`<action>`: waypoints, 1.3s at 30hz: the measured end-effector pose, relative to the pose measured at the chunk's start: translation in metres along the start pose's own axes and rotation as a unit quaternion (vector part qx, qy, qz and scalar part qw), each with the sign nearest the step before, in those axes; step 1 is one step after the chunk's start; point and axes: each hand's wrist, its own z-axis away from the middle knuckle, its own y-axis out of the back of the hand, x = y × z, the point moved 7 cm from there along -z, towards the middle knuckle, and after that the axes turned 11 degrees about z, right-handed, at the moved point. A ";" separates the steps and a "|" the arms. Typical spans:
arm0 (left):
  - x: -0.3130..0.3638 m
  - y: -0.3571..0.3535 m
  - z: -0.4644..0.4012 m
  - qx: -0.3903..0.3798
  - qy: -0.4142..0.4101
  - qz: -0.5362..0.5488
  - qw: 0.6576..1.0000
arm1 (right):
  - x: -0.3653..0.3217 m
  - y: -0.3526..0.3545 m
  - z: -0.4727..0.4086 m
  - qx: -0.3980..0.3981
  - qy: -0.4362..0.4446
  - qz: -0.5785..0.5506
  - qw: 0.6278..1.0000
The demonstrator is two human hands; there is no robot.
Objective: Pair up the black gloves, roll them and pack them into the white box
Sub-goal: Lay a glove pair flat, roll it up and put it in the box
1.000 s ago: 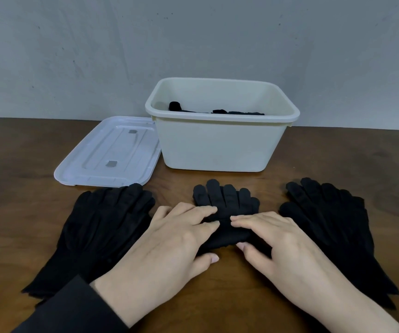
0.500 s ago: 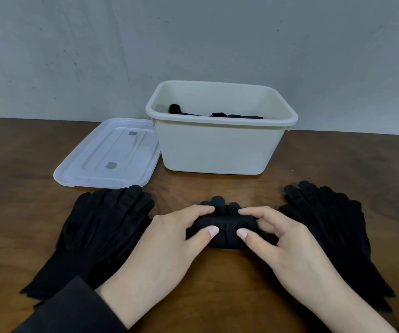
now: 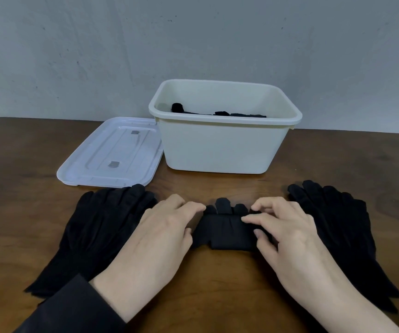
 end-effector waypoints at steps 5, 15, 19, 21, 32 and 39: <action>0.020 -0.008 0.007 -0.036 -0.090 -0.015 0.995 | -0.006 -0.002 0.002 -0.029 0.056 0.028 0.998; 0.017 -0.015 0.006 -0.041 -0.068 -0.001 0.997 | -0.013 -0.001 0.006 -0.072 0.068 -0.004 0.995; 0.009 -0.006 0.008 -0.011 -0.014 0.099 0.995 | -0.012 0.004 0.004 -0.102 -0.007 -0.146 0.984; 0.004 -0.009 0.004 -0.010 0.023 0.132 0.991 | -0.009 0.003 0.001 -0.090 -0.039 -0.181 0.979; -0.001 -0.013 -0.004 0.030 0.010 0.069 0.997 | -0.038 -0.024 0.006 -0.026 0.162 0.092 0.982; -0.011 -0.002 -0.006 0.104 0.053 0.214 0.970 | -0.031 -0.005 0.007 -0.029 0.129 0.050 0.990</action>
